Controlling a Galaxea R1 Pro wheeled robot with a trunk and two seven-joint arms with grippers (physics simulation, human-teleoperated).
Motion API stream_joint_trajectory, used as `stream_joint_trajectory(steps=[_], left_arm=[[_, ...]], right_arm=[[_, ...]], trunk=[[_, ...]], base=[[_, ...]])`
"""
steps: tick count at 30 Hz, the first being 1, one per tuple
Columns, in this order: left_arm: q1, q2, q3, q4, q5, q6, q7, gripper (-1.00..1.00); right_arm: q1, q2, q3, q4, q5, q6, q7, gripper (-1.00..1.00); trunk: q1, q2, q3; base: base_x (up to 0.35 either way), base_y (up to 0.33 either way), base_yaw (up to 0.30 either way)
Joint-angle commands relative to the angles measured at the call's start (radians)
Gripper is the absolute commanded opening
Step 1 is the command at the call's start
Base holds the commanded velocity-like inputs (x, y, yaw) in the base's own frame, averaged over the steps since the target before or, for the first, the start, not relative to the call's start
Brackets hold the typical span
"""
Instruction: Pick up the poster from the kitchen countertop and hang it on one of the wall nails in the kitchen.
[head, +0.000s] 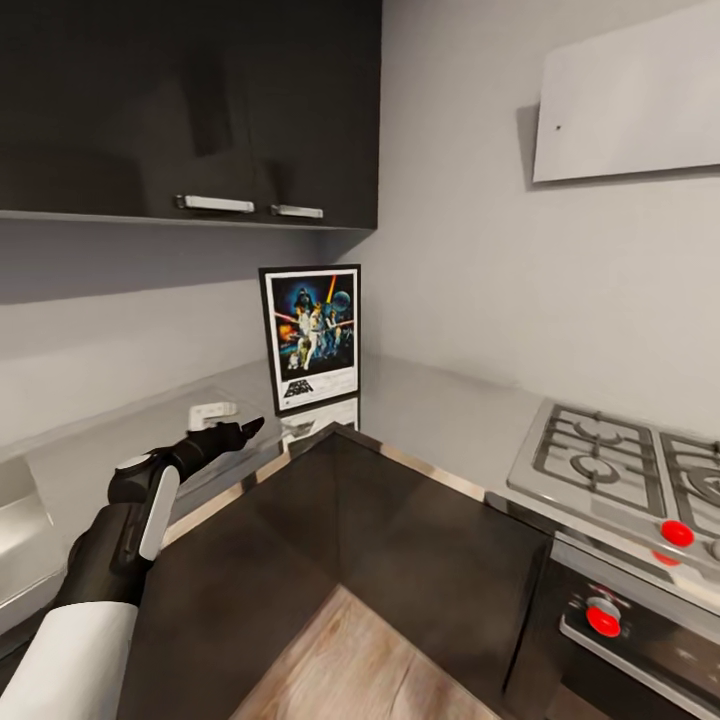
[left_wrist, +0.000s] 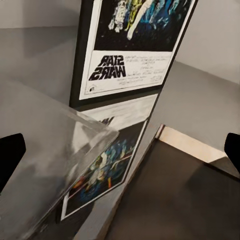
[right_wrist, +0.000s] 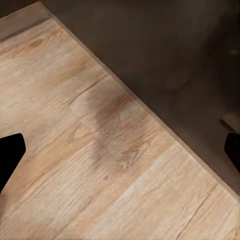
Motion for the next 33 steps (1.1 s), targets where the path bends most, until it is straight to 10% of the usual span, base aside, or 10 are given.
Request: stream_joint_trajectory(steps=[1, 33], left_arm=[[0.000, 0.010, 0.002, -0.002, 0.007, 0.008, -0.002, 1.00], [0.000, 0.034, 0.004, 0.009, 0.007, 0.010, -0.002, 1.00]], right_arm=[[-0.001, 0.000, 0.001, 0.000, 0.003, -0.003, 0.001, 1.00], [-0.001, 0.002, 0.002, 0.002, 0.003, -0.001, 0.001, 1.00]], trunk=[[0.000, -0.001, -0.001], [0.000, -0.001, -0.001]], base=[[0.276, 0.000, 0.000], [0.177, 0.017, 0.000]])
